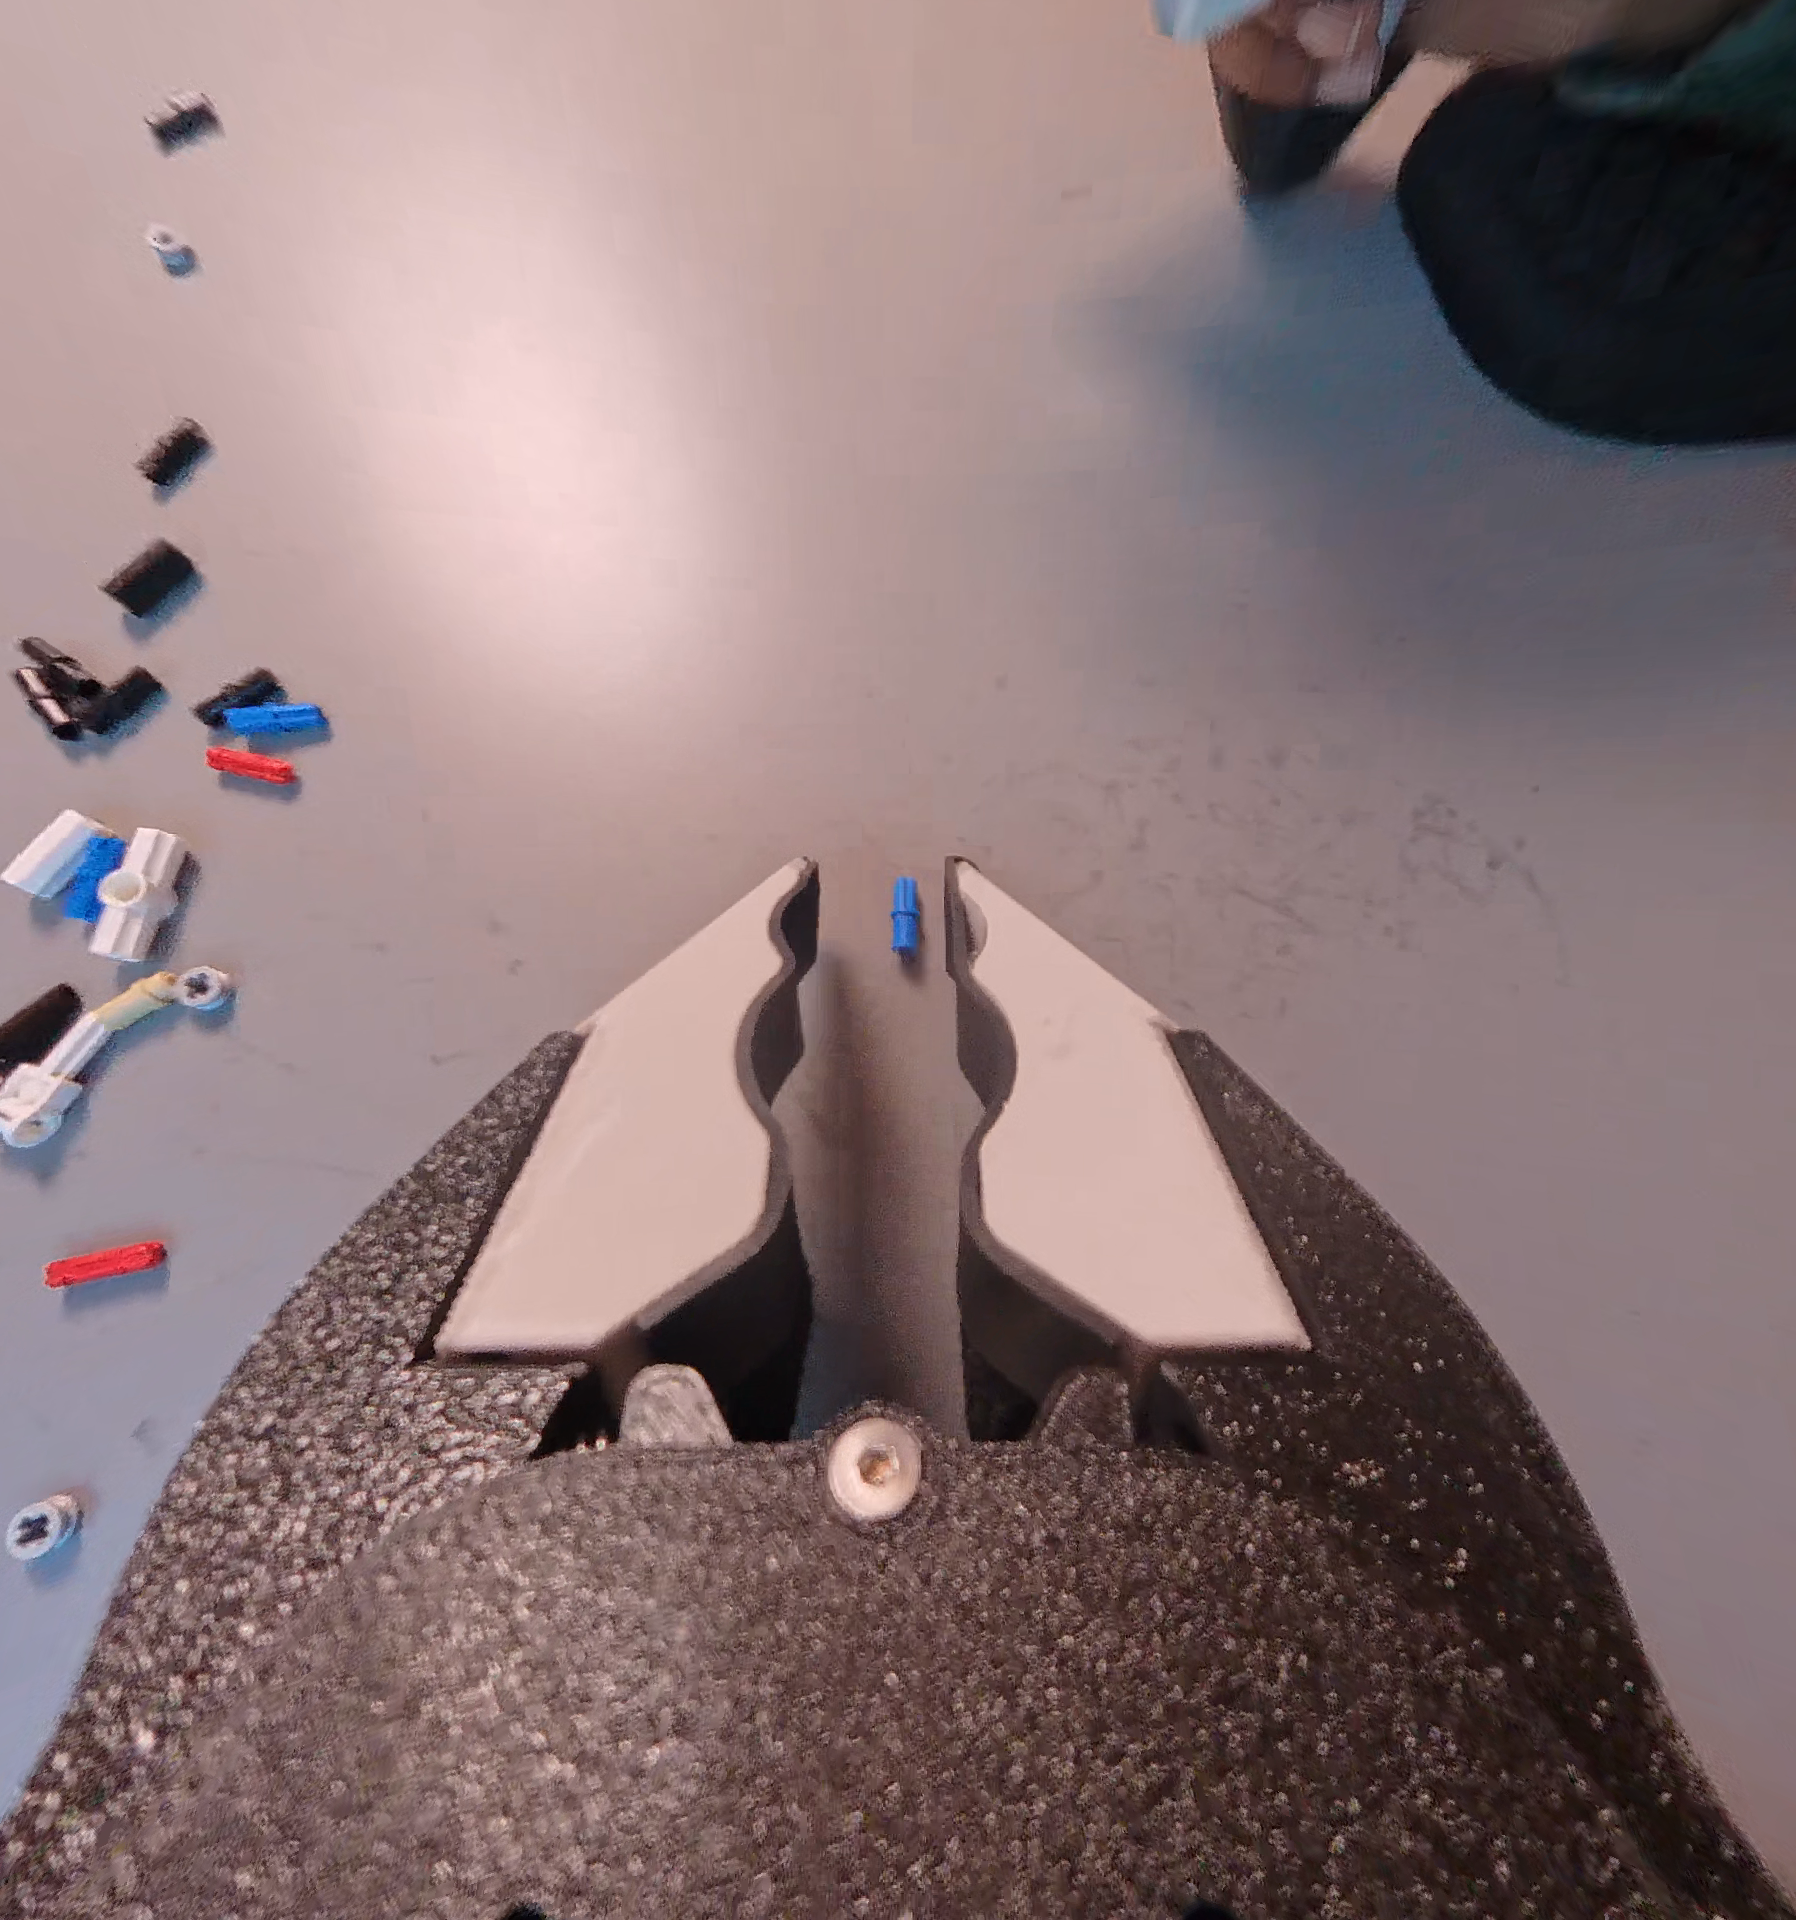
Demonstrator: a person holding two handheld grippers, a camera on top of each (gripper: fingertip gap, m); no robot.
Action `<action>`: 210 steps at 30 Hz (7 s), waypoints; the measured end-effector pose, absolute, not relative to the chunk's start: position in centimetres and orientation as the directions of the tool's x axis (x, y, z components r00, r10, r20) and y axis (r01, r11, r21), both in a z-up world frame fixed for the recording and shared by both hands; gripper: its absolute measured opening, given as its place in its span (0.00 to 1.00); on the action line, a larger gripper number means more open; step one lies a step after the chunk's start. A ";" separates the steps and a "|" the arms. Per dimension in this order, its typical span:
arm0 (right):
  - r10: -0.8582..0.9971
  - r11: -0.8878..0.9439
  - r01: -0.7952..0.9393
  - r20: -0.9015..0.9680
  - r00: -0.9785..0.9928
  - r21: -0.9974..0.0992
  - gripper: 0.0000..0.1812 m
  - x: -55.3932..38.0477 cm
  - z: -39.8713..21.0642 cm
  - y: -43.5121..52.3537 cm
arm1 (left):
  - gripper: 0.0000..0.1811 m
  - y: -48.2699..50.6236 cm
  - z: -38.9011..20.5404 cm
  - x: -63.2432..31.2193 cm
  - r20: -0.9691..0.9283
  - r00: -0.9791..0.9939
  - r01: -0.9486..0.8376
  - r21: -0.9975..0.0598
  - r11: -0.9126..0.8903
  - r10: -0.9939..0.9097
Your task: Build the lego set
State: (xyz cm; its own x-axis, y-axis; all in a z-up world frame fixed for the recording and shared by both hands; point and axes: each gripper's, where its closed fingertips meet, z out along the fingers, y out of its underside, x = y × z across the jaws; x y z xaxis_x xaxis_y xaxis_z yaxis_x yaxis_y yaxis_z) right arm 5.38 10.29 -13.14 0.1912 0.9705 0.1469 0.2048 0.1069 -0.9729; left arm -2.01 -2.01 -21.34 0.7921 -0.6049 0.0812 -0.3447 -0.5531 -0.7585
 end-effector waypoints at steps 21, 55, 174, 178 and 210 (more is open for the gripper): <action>0.975 0.107 0.217 0.146 0.169 -0.970 0.16 5.6 -13.5 10.7 | 0.07 6.7 -21.8 -14.5 -0.033 0.963 -0.215 -0.697 -0.684 -0.268; 0.972 0.116 0.229 0.158 0.174 -0.966 0.16 5.8 -13.6 11.0 | 0.02 1.1 -18.9 -5.0 0.039 0.843 -0.336 -0.741 -0.581 -0.537; 0.903 0.412 0.660 0.185 -0.387 -0.628 0.30 -1.8 -21.8 1.8 | 0.19 -4.0 -19.8 -4.8 0.249 0.882 -0.074 -0.765 -0.639 -0.400; 0.926 0.348 0.724 0.099 -0.364 -0.595 0.35 -1.6 -22.4 1.8 | 0.19 -3.6 -21.8 -3.8 0.132 0.887 -0.215 -0.730 -0.649 -0.442; 0.894 -0.059 0.375 0.118 0.432 -0.925 0.61 15.0 -13.6 0.4 | 0.52 -15.2 -11.5 -5.5 0.018 0.971 0.080 -0.963 -0.256 0.236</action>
State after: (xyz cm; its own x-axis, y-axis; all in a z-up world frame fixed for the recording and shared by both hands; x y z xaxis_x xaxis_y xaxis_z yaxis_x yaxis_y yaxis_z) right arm 14.97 0.44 -13.62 0.4321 0.8941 0.1177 0.3749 -0.0594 -0.9252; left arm -5.49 -15.19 -11.54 0.9715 0.2365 0.0178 0.0800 -0.2563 -0.9633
